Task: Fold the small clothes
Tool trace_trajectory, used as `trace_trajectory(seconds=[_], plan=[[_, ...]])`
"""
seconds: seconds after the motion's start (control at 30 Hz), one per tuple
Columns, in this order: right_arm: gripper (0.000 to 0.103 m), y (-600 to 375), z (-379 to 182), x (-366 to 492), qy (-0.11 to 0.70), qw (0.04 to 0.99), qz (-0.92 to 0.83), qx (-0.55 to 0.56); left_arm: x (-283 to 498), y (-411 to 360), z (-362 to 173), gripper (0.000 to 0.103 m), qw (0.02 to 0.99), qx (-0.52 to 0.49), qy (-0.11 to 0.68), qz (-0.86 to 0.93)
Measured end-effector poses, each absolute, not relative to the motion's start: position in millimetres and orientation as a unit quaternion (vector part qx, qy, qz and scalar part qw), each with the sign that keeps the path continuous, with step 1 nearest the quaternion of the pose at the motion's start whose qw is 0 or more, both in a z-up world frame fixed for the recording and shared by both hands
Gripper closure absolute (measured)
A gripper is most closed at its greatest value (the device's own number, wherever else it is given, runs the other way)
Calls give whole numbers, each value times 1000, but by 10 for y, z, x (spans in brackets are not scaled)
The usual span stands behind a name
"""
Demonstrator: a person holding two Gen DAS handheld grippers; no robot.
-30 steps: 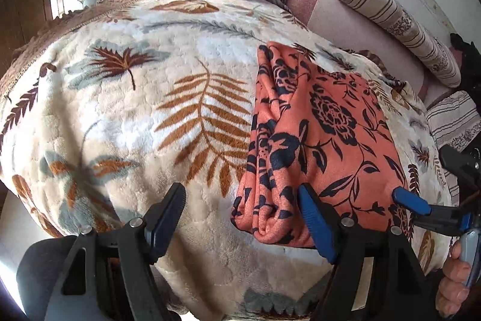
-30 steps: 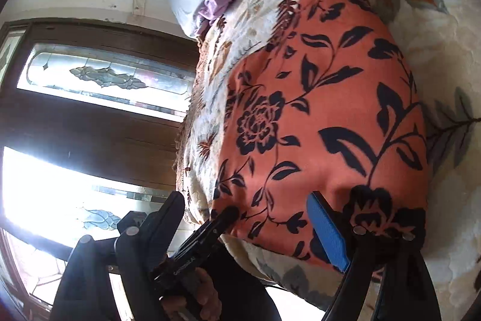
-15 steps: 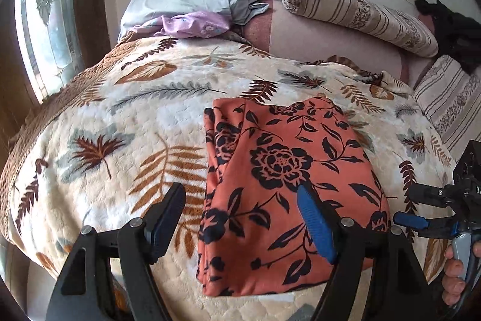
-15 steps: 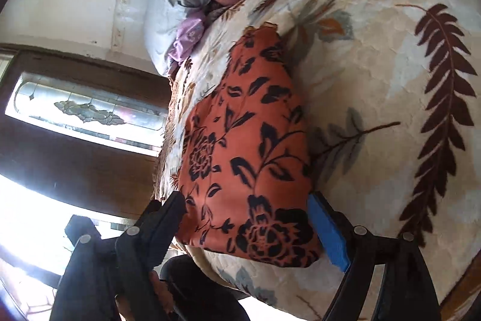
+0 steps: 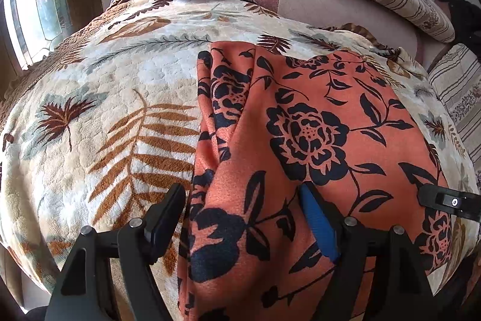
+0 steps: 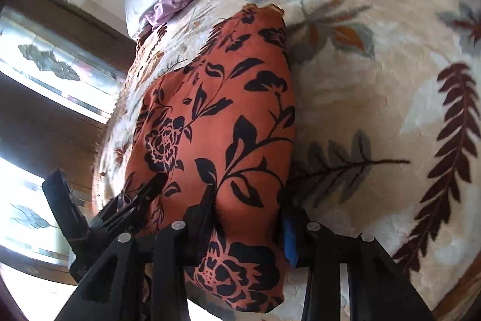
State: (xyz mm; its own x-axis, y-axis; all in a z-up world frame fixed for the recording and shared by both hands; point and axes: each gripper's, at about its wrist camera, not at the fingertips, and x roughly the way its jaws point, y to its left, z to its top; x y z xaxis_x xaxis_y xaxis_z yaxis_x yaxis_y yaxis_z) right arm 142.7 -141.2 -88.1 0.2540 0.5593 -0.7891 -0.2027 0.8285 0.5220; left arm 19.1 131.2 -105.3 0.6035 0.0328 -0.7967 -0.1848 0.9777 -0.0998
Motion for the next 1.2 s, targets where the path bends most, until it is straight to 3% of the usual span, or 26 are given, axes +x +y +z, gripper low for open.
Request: trace_trajectory(seconds=[0.07,0.1,0.2,0.3,0.43,0.47,0.5,0.63,0.7,0.77,0.83,0.9,1.03,1.07,1.1,1.2], plan=[[63,-1356,-937,1374,559,787,226,131,195,1328,-1066,23,889,-94,445,55],[52,-1388,-1068,1407,573,777,219,141,196,1334,-1069,23,889,-96,444,55],[39,-1686,-1195,1497,581,732,236,266,200,1352,-1068,22,889,-98,444,53],[25,-1829,-1039,1528,555,725,272,306,211,1367,-1077,22,888,-105,445,51],[24,-1874,-1190,1867,563,705,263,342,202,1384,-1088,22,886,-115,447,49],[29,-1830,-1320,1962,581,685,263,354,204,1391,-1087,22,886,-116,447,48],[63,-1742,-1429,2003,600,666,262,357,201,1391,-1089,22,886,-115,447,50],[66,-1295,-961,1780,572,763,250,169,199,1428,-1095,22,883,-126,450,46],[63,-1243,-984,1777,573,771,238,142,214,1441,-1107,22,881,-130,453,44],[51,-1382,-1133,1862,591,745,235,201,219,1453,-1109,22,881,-131,452,42],[47,-1547,-1139,1896,577,731,248,267,214,1470,-1113,22,881,-134,452,40],[35,-1658,-1106,1938,562,733,247,294,223,1465,-1116,22,880,-135,453,40],[35,-1633,-1263,2322,559,722,237,331,233,1472,-1123,22,881,-134,453,38],[43,-1602,-1341,2409,569,711,238,337,230,1477,-1124,22,881,-134,453,37],[62,-1550,-1382,2464,580,705,240,330,230,1482,-1128,22,881,-135,453,37],[68,-1285,-1021,2364,563,773,217,199,234,1489,-1129,21,880,-138,454,37]])
